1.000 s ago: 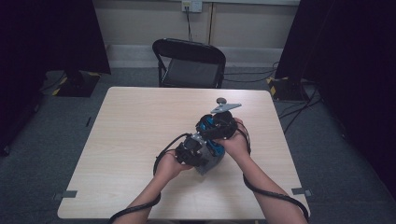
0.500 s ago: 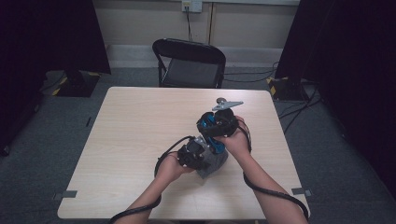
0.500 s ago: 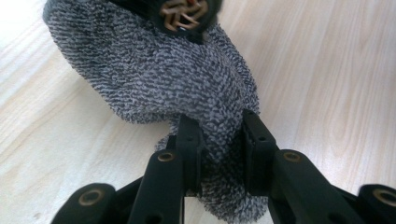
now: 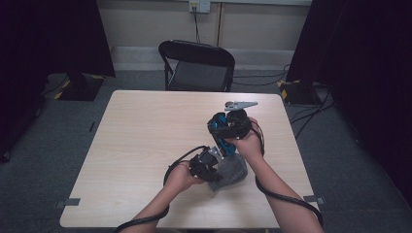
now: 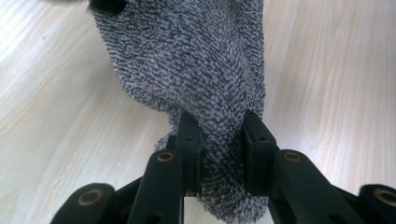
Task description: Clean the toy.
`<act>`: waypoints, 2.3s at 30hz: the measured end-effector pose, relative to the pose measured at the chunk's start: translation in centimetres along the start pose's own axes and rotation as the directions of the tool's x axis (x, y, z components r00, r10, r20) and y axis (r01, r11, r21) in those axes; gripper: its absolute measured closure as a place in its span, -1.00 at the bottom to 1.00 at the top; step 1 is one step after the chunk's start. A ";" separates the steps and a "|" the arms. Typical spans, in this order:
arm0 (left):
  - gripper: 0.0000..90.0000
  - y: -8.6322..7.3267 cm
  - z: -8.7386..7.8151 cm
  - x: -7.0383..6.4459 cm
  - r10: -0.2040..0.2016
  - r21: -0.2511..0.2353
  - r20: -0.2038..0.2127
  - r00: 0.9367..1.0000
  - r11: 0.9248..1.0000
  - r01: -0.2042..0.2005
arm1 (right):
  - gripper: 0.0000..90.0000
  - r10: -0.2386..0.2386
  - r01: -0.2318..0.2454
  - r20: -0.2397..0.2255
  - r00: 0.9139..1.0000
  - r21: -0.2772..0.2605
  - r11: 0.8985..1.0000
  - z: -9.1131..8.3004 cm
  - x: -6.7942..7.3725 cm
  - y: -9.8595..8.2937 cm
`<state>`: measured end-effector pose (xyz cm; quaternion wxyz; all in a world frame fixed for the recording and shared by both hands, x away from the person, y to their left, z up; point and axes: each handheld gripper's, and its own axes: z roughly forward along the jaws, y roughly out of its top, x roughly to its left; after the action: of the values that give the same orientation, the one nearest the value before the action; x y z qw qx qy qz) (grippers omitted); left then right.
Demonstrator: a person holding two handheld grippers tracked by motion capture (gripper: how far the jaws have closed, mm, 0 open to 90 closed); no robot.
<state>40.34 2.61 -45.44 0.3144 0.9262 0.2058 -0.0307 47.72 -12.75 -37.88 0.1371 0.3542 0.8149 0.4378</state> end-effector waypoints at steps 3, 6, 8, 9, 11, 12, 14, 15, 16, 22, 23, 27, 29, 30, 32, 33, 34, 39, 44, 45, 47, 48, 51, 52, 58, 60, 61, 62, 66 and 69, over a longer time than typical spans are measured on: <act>0.62 -0.6 -0.8 0.6 -0.014 0.004 -0.011 1.000 1.000 0.014 | -0.43 0.003 -0.003 0.010 1.000 -0.001 1.000 -0.5 -0.5 0.0; 0.61 -1.5 -2.0 1.7 -0.047 -0.005 -0.036 0.998 0.999 0.047 | -0.43 0.006 -0.006 0.019 1.000 0.002 1.000 -1.0 -1.1 -0.2; 0.61 -2.2 -3.3 2.8 -0.085 -0.017 -0.072 0.994 0.996 0.083 | -0.43 0.003 -0.004 0.022 1.000 0.012 1.000 -1.2 -1.4 -0.5; 0.61 -2.5 -3.8 3.3 -0.114 -0.037 -0.085 0.990 0.993 0.111 | -0.43 0.002 -0.002 0.022 1.000 0.016 1.000 -1.3 -1.5 -0.7; 0.61 -3.0 -5.0 4.4 -0.158 -0.066 -0.119 0.980 0.986 0.150 | -0.43 -0.002 0.001 0.016 1.000 0.023 1.000 -1.4 -1.5 -1.1; 0.61 -3.1 -5.6 4.9 -0.176 -0.079 -0.138 0.975 0.983 0.166 | -0.43 -0.006 0.005 0.011 1.000 0.029 1.000 -1.3 -1.3 -1.4; 0.61 -3.1 -6.6 5.6 -0.207 -0.112 -0.162 0.965 0.975 0.190 | -0.43 -0.012 0.012 -0.002 1.000 0.033 0.999 -1.1 -1.0 -1.9; 0.61 -3.0 -7.0 6.0 -0.225 -0.128 -0.175 0.959 0.971 0.204 | -0.43 -0.014 0.014 -0.009 1.000 0.034 0.999 -1.0 -0.8 -2.1; 0.61 -2.8 -7.5 6.3 -0.240 -0.143 -0.185 0.953 0.966 0.215 | -0.43 -0.014 0.014 -0.017 1.000 0.036 0.999 -0.8 -0.6 -2.3; 0.61 -1.6 -7.8 6.2 -0.235 -0.173 -0.192 0.953 0.964 0.203 | -0.43 -0.041 0.043 -0.038 0.998 0.064 0.997 0.5 0.8 -3.0; 0.61 -1.4 -7.7 6.1 -0.233 -0.178 -0.190 0.954 0.963 0.200 | -0.43 -0.041 0.044 -0.042 0.998 0.069 0.997 0.7 1.0 -3.1; 0.61 -0.9 -7.1 5.5 -0.196 -0.162 -0.167 0.966 0.972 0.170 | -0.43 -0.059 0.061 -0.032 0.998 0.068 0.996 1.1 1.3 -3.3; 0.61 -0.7 -6.8 5.1 -0.182 -0.158 -0.167 0.969 0.975 0.156 | -0.43 -0.054 0.056 -0.033 0.998 0.071 0.996 1.2 1.4 -3.3; 0.61 -0.6 -6.8 5.0 -0.179 -0.158 -0.170 0.969 0.976 0.153 | -0.43 -0.055 0.058 -0.029 0.998 0.074 0.996 1.3 1.4 -3.3; 0.61 -0.5 -6.6 4.9 -0.174 -0.149 -0.171 0.970 0.977 0.150 | -0.43 -0.058 0.060 -0.029 0.998 0.080 0.995 1.4 1.4 -3.3; 0.61 -0.5 -6.6 4.9 -0.175 -0.148 -0.169 0.970 0.978 0.150 | -0.43 -0.055 0.058 -0.028 0.998 0.082 0.995 1.4 1.3 -3.4; 0.61 -0.5 -6.6 4.9 -0.176 -0.148 -0.166 0.970 0.977 0.152 | -0.43 -0.056 0.058 -0.029 0.998 0.082 0.995 1.4 1.3 -3.5; 0.61 -0.7 -6.2 4.9 -0.181 -0.141 -0.157 0.971 0.977 0.160 | -0.43 -0.056 0.059 -0.035 0.998 0.090 0.994 1.6 1.4 -3.6; 0.61 -0.8 -6.0 4.8 -0.175 -0.138 -0.149 0.973 0.978 0.155 | -0.43 -0.057 0.060 -0.036 0.998 0.091 0.994 1.7 1.5 -3.4; 0.61 -0.8 -6.0 4.7 -0.175 -0.137 -0.145 0.974 0.978 0.156 | -0.43 -0.054 0.057 -0.037 0.998 0.090 0.994 1.7 1.5 -3.3; 0.61 -0.7 -5.9 4.6 -0.169 -0.131 -0.148 0.975 0.980 0.150 | -0.43 -0.057 0.060 -0.039 0.998 0.087 0.994 1.7 1.6 -3.1; 0.62 -0.7 -5.9 4.6 -0.168 -0.128 -0.146 0.975 0.980 0.149 | -0.43 -0.061 0.064 -0.038 0.997 0.085 0.994 1.6 1.6 -3.0; 0.61 -0.6 -5.7 4.4 -0.158 -0.122 -0.140 0.977 0.982 0.141 | -0.43 -0.063 0.065 -0.037 0.997 0.082 0.994 1.6 1.7 -2.8; 0.61 -0.5 -5.5 4.3 -0.152 -0.116 -0.136 0.979 0.984 0.136 | -0.43 -0.060 0.063 -0.040 0.997 0.080 0.995 1.6 1.8 -2.7; 0.61 -0.3 -4.5 3.8 -0.130 -0.101 -0.133 0.983 0.988 0.117 | -0.43 -0.064 0.068 -0.046 0.997 0.078 0.995 1.5 2.0 -2.2; 0.61 -0.2 -4.4 3.7 -0.128 -0.096 -0.131 0.983 0.989 0.116 | -0.43 -0.064 0.068 -0.043 0.997 0.078 0.995 1.5 1.9 -2.1; 0.61 -0.2 -4.3 3.6 -0.131 -0.101 -0.132 0.983 0.988 0.118 | -0.43 -0.065 0.068 -0.044 0.997 0.077 0.995 1.5 1.9 -2.1; 0.61 -0.2 -4.3 3.7 -0.125 -0.099 -0.132 0.983 0.989 0.113 | -0.43 -0.063 0.066 -0.041 0.997 0.078 0.995 1.5 1.9 -2.1; 0.61 0.0 -4.2 3.6 -0.123 -0.097 -0.129 0.984 0.989 0.111 | -0.43 -0.056 0.059 -0.042 0.998 0.077 0.995 1.4 1.7 -2.2; 0.61 0.0 -4.0 3.3 -0.120 -0.094 -0.124 0.985 0.990 0.108 | -0.43 -0.055 0.058 -0.040 0.998 0.074 0.996 1.3 1.6 -2.1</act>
<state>43.12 6.14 -42.86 0.3382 0.8983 0.2796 0.0207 46.33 -11.59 -40.17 0.1205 0.3277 0.8429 0.4095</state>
